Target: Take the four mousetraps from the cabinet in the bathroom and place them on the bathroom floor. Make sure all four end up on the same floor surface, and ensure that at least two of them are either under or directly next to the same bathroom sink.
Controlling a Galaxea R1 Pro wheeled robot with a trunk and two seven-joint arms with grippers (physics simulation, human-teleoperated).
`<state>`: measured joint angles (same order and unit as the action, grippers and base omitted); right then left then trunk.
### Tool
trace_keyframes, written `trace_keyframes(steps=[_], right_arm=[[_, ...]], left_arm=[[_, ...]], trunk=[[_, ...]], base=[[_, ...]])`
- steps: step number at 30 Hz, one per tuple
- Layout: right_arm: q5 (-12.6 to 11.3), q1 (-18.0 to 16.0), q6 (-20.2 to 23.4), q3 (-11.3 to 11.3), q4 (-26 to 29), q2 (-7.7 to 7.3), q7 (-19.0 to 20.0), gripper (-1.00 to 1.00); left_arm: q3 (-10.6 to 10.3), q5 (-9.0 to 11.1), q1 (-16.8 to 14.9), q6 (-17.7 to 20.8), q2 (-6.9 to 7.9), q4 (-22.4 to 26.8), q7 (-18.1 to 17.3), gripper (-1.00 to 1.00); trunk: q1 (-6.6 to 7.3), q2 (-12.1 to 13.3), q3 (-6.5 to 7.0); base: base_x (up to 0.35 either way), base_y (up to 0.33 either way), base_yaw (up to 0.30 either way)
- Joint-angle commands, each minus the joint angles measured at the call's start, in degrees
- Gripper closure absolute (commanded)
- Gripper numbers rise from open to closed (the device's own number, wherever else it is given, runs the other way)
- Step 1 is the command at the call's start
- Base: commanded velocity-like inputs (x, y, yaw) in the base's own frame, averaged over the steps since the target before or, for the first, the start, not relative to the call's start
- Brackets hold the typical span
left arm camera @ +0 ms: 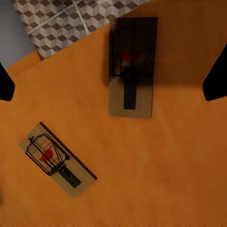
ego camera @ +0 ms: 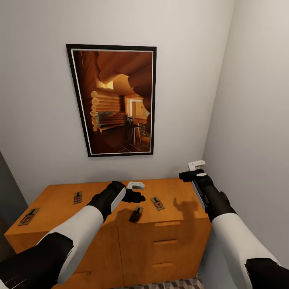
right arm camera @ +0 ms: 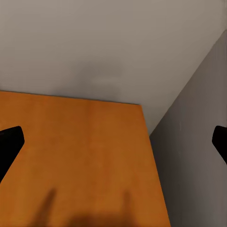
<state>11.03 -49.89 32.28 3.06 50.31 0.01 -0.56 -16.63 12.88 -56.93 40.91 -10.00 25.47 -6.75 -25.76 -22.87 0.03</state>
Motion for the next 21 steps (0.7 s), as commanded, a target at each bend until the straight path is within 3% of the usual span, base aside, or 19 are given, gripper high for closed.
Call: trace_keyframes(steps=[1,11,21], right_arm=[[0.3,0.0,0.3,0.1,0.1,-0.01,-0.1,-1.00],[0.3,0.0,0.3,0.1,0.1,-0.01,-0.1,-1.00],[0.3,0.0,0.3,0.1,0.1,-0.01,-0.1,-1.00]], left_arm=[[-0.1,0.2,0.0,0.2,0.00,0.0,0.1,-1.00],[-0.1,0.2,0.0,0.0,0.00,0.0,0.0,-1.00],[-0.1,0.2,0.0,-0.1,0.00,-0.1,0.2,-1.00]], trunk=[[-0.02,0.0,-0.03],[-0.02,0.0,-0.03],[-2.00,-3.7,-1.64]], base=[[0.000,0.000,0.000],[0.000,0.000,0.000],[0.000,0.000,0.000]])
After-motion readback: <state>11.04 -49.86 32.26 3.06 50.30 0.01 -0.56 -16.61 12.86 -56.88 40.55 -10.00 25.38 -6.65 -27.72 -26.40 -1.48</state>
